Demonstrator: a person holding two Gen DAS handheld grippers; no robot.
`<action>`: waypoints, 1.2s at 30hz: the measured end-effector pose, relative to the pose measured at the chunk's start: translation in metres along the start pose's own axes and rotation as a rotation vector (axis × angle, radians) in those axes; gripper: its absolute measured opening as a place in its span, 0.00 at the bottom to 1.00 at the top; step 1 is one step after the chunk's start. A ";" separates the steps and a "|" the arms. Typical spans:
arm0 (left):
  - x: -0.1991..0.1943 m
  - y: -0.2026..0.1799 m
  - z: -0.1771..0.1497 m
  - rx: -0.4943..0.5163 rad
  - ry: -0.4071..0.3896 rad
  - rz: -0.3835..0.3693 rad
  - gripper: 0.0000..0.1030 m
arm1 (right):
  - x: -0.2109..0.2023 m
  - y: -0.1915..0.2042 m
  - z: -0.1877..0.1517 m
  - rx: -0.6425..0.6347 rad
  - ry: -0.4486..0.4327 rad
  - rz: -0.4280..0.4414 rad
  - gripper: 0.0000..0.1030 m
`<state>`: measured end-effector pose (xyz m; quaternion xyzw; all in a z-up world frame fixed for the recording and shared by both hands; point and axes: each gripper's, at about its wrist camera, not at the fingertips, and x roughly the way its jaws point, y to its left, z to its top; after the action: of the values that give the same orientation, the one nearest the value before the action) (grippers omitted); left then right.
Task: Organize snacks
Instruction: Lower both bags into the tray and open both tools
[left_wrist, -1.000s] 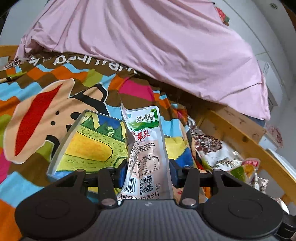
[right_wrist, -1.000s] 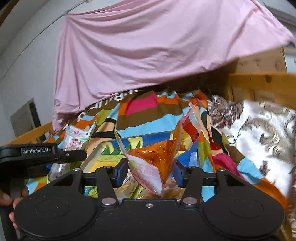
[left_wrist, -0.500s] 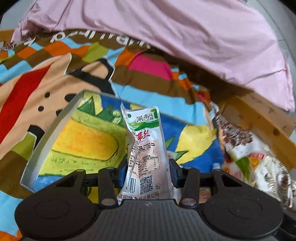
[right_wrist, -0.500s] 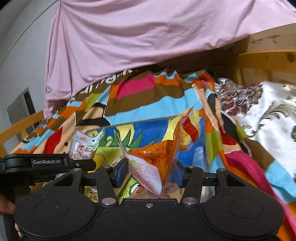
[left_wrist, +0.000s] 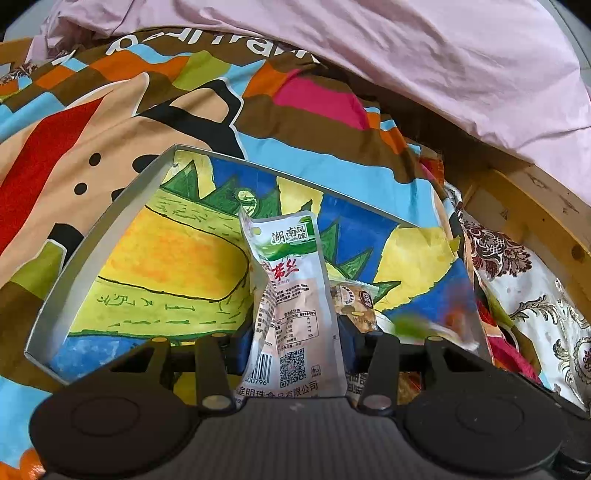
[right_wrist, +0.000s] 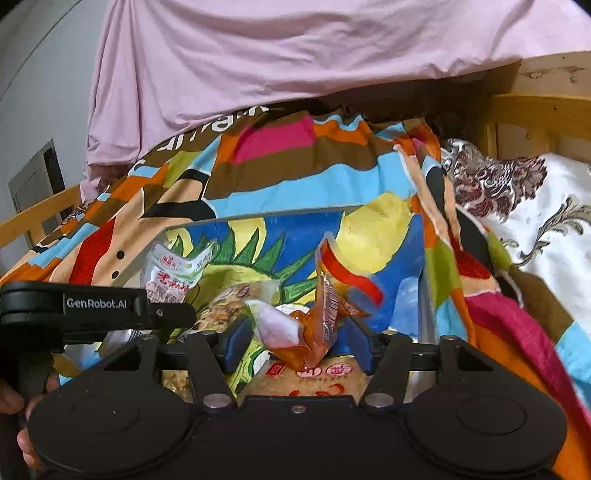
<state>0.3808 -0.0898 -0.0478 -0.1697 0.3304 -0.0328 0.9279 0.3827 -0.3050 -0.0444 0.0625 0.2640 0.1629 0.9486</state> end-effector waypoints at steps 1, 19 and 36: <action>-0.001 -0.001 0.000 0.005 0.001 0.004 0.49 | -0.002 -0.001 0.001 0.002 -0.004 0.000 0.60; -0.079 0.001 0.009 0.017 -0.123 0.000 0.90 | -0.100 0.018 0.014 -0.031 -0.244 -0.023 0.99; -0.224 0.020 -0.024 0.019 -0.324 -0.014 1.00 | -0.214 0.078 -0.006 -0.150 -0.410 -0.077 0.99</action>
<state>0.1897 -0.0394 0.0631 -0.1663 0.1751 -0.0144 0.9703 0.1850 -0.3042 0.0689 0.0135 0.0552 0.1294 0.9900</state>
